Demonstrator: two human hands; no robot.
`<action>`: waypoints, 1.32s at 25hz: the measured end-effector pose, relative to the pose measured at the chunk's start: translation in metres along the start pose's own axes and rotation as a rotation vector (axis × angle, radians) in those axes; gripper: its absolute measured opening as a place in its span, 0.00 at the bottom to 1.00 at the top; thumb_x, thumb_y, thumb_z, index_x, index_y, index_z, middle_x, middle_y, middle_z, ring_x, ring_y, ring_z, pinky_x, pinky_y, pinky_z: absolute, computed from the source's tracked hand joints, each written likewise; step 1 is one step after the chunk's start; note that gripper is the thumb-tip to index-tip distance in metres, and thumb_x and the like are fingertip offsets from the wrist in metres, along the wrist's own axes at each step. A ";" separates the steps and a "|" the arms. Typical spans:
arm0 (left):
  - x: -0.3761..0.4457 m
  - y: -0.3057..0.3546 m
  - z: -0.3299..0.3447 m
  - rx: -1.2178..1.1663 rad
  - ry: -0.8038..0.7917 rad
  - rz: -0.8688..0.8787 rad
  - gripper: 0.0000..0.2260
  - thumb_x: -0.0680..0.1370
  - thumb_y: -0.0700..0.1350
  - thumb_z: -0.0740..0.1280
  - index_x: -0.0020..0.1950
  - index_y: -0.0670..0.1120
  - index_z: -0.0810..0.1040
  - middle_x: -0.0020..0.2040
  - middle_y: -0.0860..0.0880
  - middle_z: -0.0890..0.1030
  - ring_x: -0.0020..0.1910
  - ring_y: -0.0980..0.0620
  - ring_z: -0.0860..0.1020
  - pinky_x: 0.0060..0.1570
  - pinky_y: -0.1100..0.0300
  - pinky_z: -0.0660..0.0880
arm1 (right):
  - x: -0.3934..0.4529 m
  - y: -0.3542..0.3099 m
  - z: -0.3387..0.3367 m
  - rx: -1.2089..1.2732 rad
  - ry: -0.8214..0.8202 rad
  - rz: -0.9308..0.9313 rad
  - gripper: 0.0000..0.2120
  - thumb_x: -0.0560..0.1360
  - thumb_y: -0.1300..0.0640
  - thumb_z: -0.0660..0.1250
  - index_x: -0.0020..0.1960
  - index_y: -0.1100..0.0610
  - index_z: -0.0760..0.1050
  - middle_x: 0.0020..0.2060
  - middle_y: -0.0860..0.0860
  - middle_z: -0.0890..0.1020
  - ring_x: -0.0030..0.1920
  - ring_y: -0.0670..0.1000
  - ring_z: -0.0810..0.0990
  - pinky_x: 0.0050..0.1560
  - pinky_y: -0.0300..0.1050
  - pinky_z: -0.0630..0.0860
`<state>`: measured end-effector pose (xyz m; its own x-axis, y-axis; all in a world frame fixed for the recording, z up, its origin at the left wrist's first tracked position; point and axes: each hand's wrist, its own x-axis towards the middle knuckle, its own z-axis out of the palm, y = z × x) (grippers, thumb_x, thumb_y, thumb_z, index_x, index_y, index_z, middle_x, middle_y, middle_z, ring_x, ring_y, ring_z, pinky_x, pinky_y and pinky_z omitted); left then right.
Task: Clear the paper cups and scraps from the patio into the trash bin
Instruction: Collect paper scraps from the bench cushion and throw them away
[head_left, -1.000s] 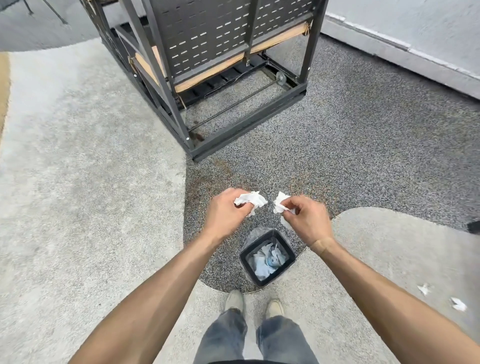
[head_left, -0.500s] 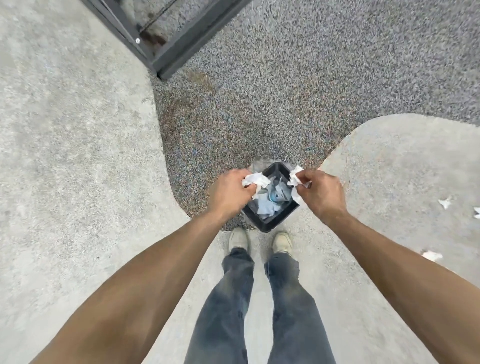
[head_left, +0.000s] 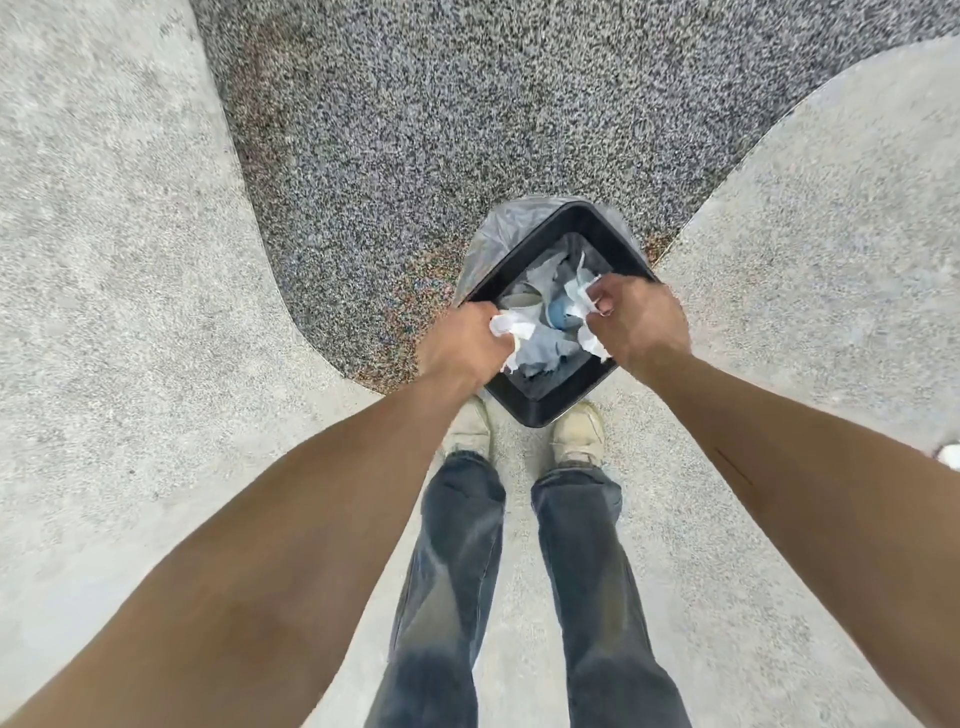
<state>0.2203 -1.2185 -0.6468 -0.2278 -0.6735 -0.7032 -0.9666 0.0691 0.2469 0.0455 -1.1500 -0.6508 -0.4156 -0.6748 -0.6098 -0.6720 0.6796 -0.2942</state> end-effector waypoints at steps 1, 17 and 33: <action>0.005 0.001 0.008 0.010 0.009 0.003 0.12 0.75 0.52 0.69 0.57 0.52 0.80 0.40 0.49 0.80 0.36 0.49 0.75 0.28 0.62 0.63 | 0.006 0.002 0.006 0.005 -0.005 -0.012 0.13 0.73 0.57 0.68 0.57 0.49 0.78 0.48 0.52 0.85 0.45 0.55 0.82 0.50 0.51 0.80; -0.080 0.033 -0.087 0.038 0.144 0.260 0.19 0.76 0.56 0.68 0.66 0.54 0.73 0.58 0.54 0.74 0.48 0.56 0.76 0.40 0.61 0.78 | -0.083 0.011 -0.113 -0.068 0.103 -0.141 0.31 0.73 0.43 0.67 0.73 0.45 0.59 0.69 0.49 0.70 0.67 0.54 0.69 0.64 0.60 0.67; -0.274 0.225 -0.276 0.351 0.245 0.924 0.44 0.63 0.81 0.49 0.75 0.68 0.43 0.78 0.60 0.40 0.77 0.56 0.42 0.73 0.48 0.40 | -0.370 0.076 -0.352 0.017 0.667 0.145 0.38 0.67 0.25 0.54 0.73 0.36 0.52 0.77 0.45 0.55 0.77 0.52 0.49 0.72 0.57 0.52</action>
<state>0.0979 -1.2215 -0.2147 -0.9103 -0.3770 -0.1711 -0.4139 0.8238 0.3872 -0.0674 -0.9492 -0.1885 -0.7932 -0.6059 -0.0612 -0.5737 0.7771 -0.2586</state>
